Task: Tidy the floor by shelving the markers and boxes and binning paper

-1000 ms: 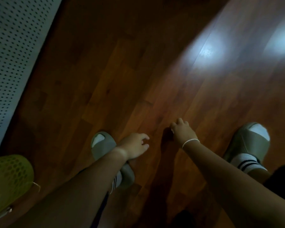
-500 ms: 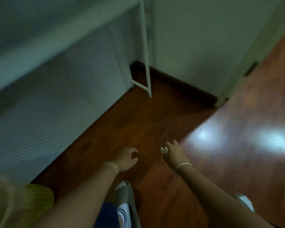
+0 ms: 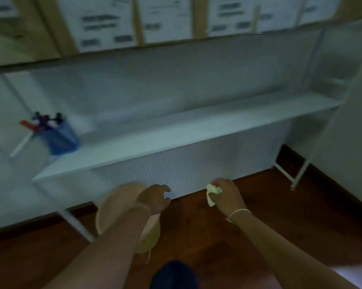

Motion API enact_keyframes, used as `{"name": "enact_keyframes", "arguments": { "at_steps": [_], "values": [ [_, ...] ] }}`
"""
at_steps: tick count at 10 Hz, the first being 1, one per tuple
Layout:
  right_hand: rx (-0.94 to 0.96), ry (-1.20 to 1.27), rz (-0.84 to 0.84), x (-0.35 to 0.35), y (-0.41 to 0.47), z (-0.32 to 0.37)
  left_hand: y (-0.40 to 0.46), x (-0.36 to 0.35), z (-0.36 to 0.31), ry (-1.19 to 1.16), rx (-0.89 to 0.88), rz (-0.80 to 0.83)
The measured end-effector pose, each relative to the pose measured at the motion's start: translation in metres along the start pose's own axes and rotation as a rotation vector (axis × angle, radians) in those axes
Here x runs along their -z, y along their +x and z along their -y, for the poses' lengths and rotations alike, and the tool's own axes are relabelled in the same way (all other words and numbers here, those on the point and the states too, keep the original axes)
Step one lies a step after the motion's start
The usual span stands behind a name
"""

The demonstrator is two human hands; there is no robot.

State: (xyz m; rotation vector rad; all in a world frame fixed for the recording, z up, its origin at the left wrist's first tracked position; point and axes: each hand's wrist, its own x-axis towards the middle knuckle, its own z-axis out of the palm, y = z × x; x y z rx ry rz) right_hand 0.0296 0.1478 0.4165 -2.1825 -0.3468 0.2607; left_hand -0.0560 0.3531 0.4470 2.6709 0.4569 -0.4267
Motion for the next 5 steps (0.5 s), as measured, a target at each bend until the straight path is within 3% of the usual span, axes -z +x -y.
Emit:
{"name": "enact_keyframes", "arguments": {
  "at_steps": [2, 5],
  "values": [
    [0.111, -0.036, 0.167, -0.118, 0.013, 0.082, -0.026, 0.014, 0.113, -0.027, 0.171, -0.038],
    [0.173, 0.039, 0.386, -0.191, 0.034, 0.114, -0.024, 0.02, 0.163, -0.013, 0.246, -0.041]
  ]
}}
